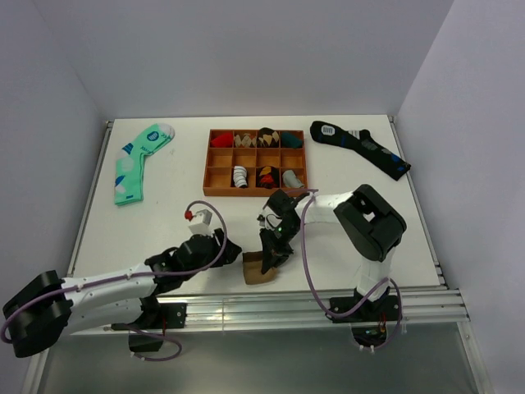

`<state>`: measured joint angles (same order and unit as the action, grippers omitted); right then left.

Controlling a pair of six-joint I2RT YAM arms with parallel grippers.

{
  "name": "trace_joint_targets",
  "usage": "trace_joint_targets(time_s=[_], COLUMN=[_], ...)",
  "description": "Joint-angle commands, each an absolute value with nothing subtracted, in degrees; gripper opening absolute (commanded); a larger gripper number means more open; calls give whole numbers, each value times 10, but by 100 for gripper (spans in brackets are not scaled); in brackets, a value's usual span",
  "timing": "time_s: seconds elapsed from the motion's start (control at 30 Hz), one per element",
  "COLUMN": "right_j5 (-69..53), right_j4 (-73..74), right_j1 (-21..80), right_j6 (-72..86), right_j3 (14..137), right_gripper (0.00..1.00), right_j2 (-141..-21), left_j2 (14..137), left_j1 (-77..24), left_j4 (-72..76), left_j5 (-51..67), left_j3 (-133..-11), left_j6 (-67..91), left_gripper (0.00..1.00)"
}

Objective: Roll the socks
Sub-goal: Roll the sock at the center of the board.

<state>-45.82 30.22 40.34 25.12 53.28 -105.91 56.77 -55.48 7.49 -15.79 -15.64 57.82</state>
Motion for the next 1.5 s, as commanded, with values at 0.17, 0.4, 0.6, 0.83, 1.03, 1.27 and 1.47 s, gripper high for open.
trace_joint_targets(time_s=[0.17, 0.4, 0.6, 0.83, 1.03, 1.27, 1.47], right_j5=[-323, -321, -316, -313, -308, -308, -307], right_j4=[389, 383, 388, 389, 389, 389, 388], right_j1=[396, 395, 392, 389, 389, 388, 387], right_j6=[203, 201, 199, 199, 199, 200, 200], right_j3=[529, 525, 527, 527, 523, 521, 519], right_gripper=[0, 0, 0, 0, 0, 0, 0], right_j2=[-1104, -1111, -1107, -1102, -1095, -1092, -1085], left_j2=[476, 497, 555, 616, 656, 698, 725], left_j1=[-694, -767, -795, -795, -795, -795, -795], left_j4=[298, 405, 439, 472, 493, 509, 514], left_j5=[-260, -248, -233, -207, -178, -163, -172], left_j3=[-75, -35, -54, -71, -83, -97, -100], left_j6=[487, 405, 367, 352, 338, 335, 341], left_gripper=[62, 60, 60, 63, 65, 64, 64])
